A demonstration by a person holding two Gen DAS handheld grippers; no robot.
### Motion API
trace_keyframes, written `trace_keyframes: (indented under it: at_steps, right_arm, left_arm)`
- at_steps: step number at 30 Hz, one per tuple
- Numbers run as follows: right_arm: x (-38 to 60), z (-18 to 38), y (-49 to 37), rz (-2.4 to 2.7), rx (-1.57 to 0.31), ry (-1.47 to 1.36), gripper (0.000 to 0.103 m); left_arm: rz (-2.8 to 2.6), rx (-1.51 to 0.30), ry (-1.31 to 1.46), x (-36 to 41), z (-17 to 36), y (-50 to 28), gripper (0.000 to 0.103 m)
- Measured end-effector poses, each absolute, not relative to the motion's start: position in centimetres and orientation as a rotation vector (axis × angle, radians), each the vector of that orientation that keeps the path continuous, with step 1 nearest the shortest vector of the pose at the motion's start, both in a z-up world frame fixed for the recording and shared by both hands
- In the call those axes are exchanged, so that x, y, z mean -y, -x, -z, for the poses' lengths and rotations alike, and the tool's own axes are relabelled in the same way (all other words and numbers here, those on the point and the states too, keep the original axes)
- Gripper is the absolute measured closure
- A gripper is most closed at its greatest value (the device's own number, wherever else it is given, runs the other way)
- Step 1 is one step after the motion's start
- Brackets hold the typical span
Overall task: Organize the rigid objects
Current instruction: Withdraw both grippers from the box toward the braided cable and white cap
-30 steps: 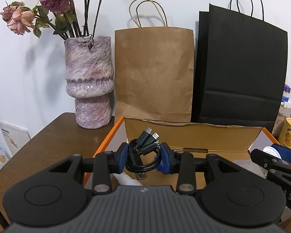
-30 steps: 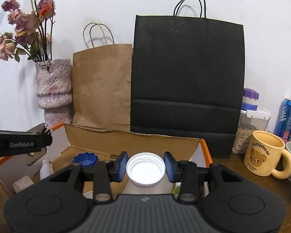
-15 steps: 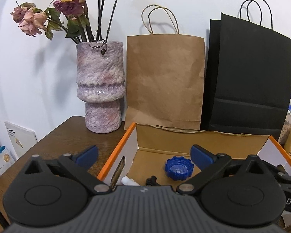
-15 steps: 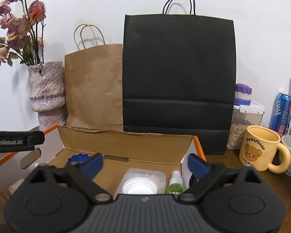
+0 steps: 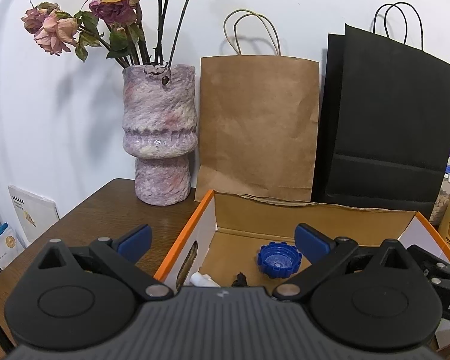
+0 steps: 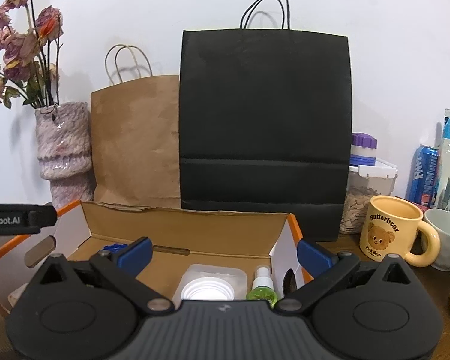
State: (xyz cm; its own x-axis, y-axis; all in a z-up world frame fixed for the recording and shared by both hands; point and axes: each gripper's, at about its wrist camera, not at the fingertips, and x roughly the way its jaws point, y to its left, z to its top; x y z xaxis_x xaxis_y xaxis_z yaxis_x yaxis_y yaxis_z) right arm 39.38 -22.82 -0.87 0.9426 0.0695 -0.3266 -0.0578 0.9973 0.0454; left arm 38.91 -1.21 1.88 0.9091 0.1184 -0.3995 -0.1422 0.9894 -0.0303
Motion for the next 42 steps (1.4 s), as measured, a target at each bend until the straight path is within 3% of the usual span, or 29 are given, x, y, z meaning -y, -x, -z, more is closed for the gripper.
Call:
trace_keyframes:
  at_steps: [42]
  right_arm:
    - [23.9,2.2,-25.6,-0.061,-0.359,0.005,0.000]
  left_arm:
    - [-0.143,-0.437,0.003,-3.4,-0.1,-25.3,0.000]
